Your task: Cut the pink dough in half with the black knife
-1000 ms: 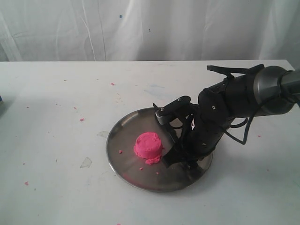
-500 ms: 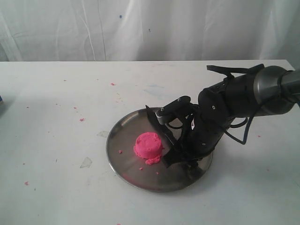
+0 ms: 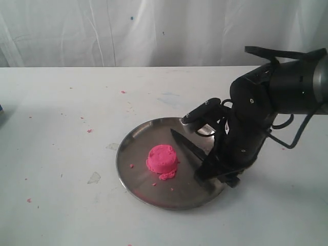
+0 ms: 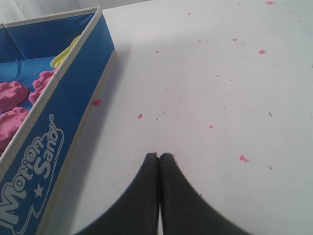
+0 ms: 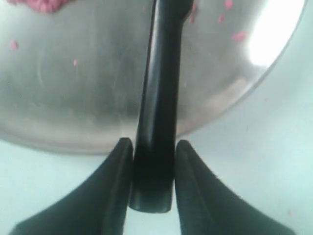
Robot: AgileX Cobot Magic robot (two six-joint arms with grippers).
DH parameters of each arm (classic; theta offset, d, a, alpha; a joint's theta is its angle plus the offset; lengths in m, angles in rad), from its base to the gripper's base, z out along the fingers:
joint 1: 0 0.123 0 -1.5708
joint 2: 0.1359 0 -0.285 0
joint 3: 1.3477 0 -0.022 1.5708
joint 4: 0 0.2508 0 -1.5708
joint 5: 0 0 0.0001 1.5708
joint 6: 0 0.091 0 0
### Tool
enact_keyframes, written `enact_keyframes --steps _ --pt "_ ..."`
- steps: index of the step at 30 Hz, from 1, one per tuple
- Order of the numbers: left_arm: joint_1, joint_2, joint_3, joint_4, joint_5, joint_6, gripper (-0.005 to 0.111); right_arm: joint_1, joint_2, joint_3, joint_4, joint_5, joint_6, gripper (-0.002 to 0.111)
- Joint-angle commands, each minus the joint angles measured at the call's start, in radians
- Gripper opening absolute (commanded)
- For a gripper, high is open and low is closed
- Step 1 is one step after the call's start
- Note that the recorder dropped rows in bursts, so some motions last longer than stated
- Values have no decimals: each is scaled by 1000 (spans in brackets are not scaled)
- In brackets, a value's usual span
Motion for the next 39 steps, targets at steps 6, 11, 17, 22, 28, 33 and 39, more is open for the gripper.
enact_keyframes --steps 6,11,17,22,28,33,39 --pt "-4 -4 -6 0 -3 0 0 -6 -14 39 -12 149 -2 0" --pt "-4 -4 -6 0 -3 0 0 -6 -14 80 -12 22 -2 0" --pt "-4 -4 -6 0 -3 0 0 -6 -14 83 -12 13 -2 20" --pt "-4 -4 -6 0 -3 0 0 -6 -14 83 -12 13 -2 34" --pt "-4 -4 -6 0 -3 0 0 -6 -14 77 -12 15 -2 35" --pt "-4 -4 -6 0 -3 0 0 -4 -51 26 8 36 -2 35" --pt "-4 -4 -6 0 -3 0 0 56 -160 18 30 90 -7 35"
